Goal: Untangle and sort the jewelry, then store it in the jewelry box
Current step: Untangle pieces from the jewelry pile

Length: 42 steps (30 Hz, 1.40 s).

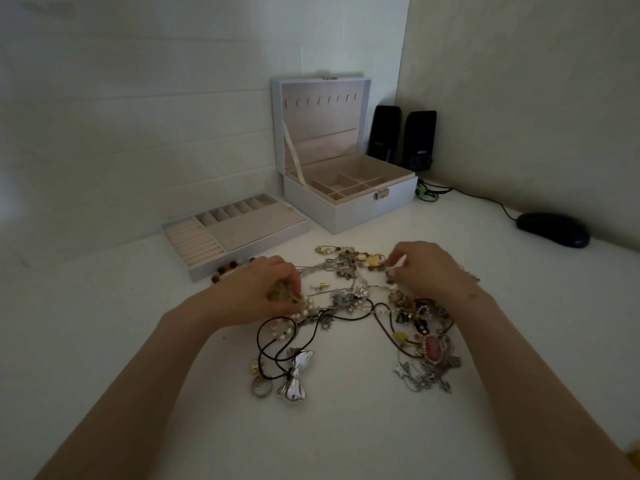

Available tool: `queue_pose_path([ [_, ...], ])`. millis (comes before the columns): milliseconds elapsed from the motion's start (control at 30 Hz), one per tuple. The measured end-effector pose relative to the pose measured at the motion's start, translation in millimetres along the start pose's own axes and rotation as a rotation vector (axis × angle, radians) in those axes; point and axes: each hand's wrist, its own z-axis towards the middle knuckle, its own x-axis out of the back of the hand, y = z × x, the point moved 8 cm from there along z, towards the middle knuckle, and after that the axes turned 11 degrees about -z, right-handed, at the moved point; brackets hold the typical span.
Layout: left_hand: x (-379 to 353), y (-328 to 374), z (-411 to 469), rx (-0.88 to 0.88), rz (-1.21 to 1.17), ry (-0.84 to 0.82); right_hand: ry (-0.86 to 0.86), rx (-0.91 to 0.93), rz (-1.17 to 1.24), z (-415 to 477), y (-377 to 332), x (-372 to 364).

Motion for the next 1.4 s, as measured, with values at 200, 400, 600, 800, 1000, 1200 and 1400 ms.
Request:
queue_pose_path([
  [200, 0, 3, -4, 0.069, 0.006, -0.074, -0.081, 0.208, 0.286, -6, -35, -8],
  [400, 3, 9, -9, 0.099, 0.065, -0.140, 0.033, 0.226, 0.509, -8, -37, 9],
  [600, 21, 1, -9, 0.145, -0.076, 0.006, 0.159, -0.285, -0.099, 3, 49, 14],
  [800, 64, -28, -23, 0.259, -0.058, 0.415, 0.037, -0.278, -0.029, 15, 59, -3],
  [1000, 42, -52, -24, 0.446, -0.010, 0.186, 0.014, -0.060, 0.134, 4, 6, -2],
  [1200, 38, -52, -30, 0.487, 0.038, 0.068, -0.053, 0.114, 0.248, -5, -30, -10],
  [1400, 52, -48, -27, 0.430, 0.129, 0.231, -0.052, 0.281, 0.371, -10, -49, -9],
])
